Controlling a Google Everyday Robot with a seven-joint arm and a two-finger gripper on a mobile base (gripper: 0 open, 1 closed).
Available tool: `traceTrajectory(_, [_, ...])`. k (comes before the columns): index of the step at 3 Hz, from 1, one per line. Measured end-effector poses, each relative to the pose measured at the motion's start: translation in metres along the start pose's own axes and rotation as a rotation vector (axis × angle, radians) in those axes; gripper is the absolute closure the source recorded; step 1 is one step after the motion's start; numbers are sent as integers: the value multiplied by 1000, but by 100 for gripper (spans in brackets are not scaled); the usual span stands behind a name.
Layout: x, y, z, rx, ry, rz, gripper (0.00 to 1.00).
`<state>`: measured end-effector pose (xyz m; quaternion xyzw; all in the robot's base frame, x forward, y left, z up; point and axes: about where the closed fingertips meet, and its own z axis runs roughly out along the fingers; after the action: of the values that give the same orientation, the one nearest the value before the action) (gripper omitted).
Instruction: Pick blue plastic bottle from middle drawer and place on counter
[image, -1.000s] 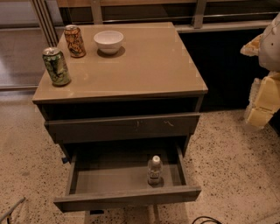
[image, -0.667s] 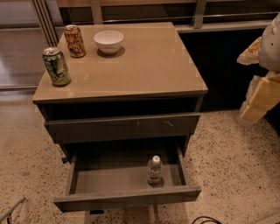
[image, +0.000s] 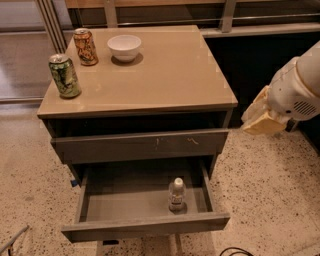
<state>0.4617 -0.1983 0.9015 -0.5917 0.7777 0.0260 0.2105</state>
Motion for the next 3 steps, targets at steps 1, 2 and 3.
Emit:
traceTrajectory(1, [11,5,68,-68,-35,36,91])
traceTrajectory(2, [14,6,78,-79,-35,42,100])
traceTrajectory(3, [18,10,85,-86,-32,44,100])
